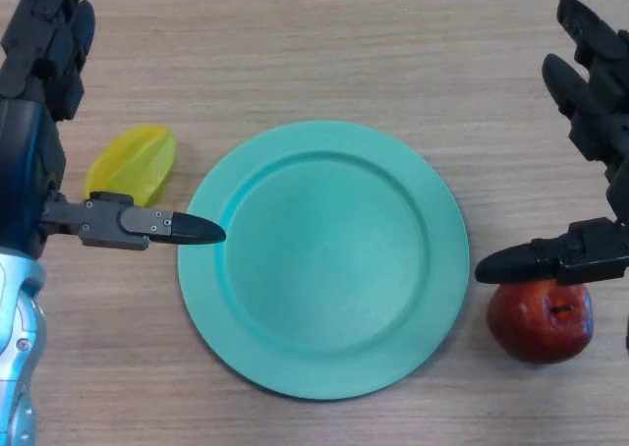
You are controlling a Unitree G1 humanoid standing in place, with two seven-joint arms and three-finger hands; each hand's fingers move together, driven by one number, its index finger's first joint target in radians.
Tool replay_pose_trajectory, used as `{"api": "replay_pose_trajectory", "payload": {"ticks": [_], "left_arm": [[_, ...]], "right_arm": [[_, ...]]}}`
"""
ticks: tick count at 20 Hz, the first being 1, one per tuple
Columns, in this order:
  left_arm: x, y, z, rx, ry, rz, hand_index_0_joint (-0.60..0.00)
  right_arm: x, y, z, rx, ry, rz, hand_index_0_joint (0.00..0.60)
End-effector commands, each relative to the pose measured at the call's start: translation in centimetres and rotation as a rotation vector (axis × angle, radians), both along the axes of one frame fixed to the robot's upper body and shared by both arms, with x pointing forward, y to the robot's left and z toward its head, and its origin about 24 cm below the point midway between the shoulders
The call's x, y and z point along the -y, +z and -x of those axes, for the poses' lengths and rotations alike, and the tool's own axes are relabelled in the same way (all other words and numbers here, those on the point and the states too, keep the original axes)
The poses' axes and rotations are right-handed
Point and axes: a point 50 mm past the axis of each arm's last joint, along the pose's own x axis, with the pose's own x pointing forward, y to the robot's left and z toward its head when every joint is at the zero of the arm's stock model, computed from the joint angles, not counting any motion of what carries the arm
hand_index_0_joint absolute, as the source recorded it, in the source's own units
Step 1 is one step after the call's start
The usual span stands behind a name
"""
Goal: Pick up the yellow starfruit and place it on the plate
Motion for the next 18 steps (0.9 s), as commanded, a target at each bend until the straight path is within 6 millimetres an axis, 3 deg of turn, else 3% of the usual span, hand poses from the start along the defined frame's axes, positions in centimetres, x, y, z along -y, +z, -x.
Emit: {"api": "replay_pose_trajectory", "payload": {"ticks": [1,13,18], "left_arm": [[-1.1,3.1,1.5,0.217,0.052,-0.054,0.000],[-1.4,2.9,2.0,0.222,0.056,-0.052,0.000],[-3.2,2.3,0.7,0.197,0.193,-0.129,0.000]], "right_arm": [[0.7,2.8,0.9,0.191,-0.026,0.060,0.000],[0.2,2.5,0.7,0.195,-0.003,0.066,0.000],[0.0,2.3,0.6,0.190,0.006,0.063,0.000]]}}
